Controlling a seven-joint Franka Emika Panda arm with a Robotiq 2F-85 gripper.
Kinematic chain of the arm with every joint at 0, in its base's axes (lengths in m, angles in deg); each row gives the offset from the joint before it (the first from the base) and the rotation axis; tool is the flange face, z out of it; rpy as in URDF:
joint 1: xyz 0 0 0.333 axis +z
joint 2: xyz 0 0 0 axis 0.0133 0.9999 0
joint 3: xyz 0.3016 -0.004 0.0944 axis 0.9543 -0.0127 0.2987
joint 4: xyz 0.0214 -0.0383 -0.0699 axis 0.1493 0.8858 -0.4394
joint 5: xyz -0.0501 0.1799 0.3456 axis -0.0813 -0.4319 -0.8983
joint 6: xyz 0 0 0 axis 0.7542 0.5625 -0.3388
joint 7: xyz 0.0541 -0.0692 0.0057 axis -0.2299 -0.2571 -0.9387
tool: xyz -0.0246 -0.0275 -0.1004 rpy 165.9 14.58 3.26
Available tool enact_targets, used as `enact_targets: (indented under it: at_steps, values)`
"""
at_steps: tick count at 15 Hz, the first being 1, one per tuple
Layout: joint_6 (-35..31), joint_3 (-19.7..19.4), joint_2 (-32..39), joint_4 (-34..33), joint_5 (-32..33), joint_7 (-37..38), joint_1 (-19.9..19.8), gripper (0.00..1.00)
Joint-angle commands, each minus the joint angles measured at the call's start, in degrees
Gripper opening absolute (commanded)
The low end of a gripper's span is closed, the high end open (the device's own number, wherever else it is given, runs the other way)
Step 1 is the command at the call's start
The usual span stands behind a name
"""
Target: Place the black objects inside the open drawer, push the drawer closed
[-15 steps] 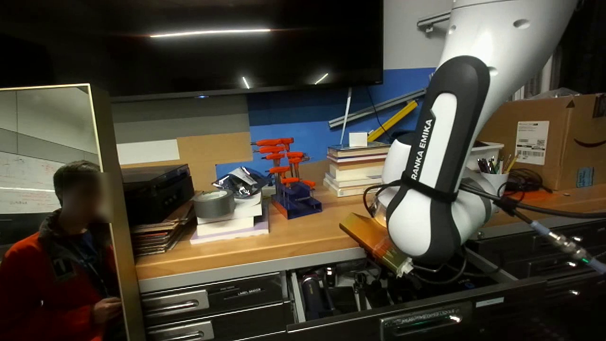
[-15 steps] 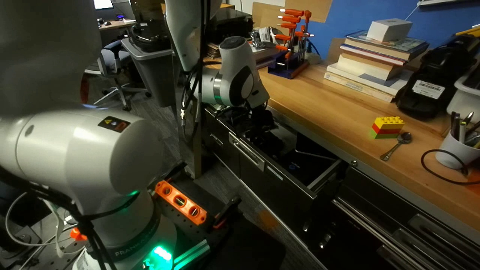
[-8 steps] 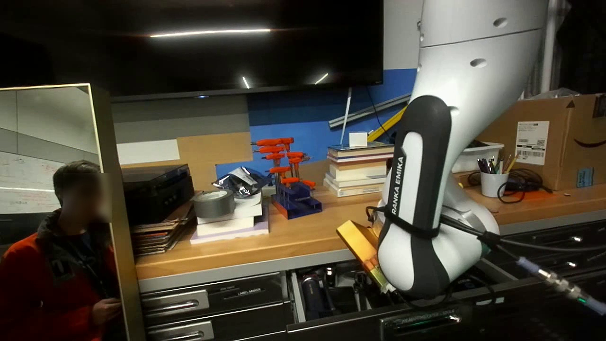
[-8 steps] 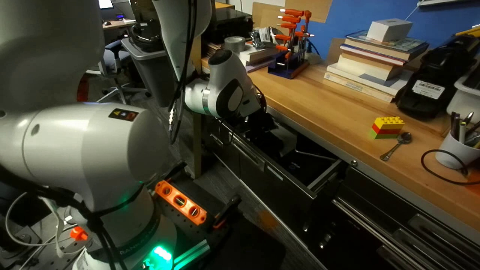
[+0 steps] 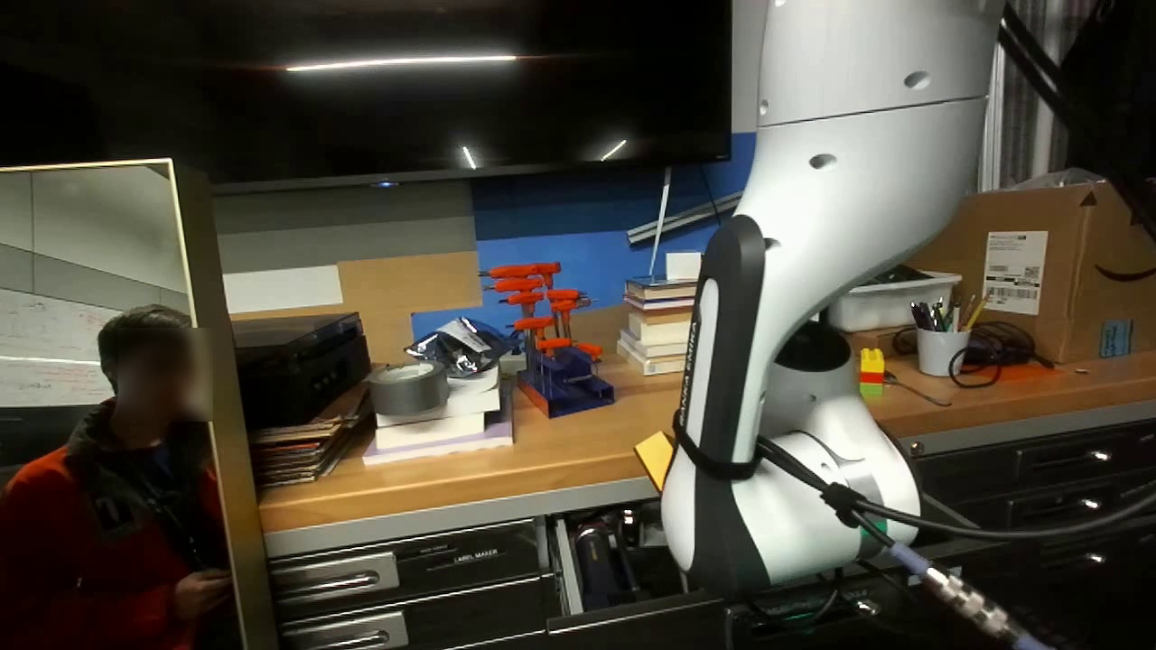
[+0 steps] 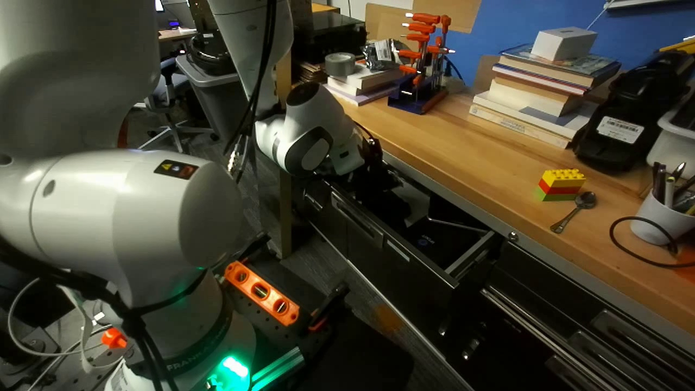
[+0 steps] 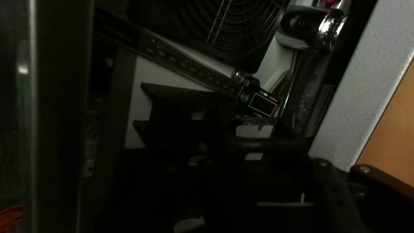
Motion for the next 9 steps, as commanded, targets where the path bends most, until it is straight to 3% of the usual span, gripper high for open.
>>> enact_targets:
  at_steps: [1, 2, 6, 7, 9]
  values:
    - [-4.0, 4.7, 0.2, -2.0, -7.3, -7.1, -3.0, 0.25]
    - [-3.8, 0.8, 0.1, -1.5, -5.7, -4.4, 1.0, 0.25]
    - [-4.7, 0.0, 0.3, -1.9, -6.6, -5.1, 2.3, 0.25]
    - [-6.3, 5.4, 0.3, -2.8, -9.8, -9.5, -2.6, 0.25]
    - [-7.2, 8.1, 0.7, -3.7, -11.5, -11.5, -5.0, 0.25]
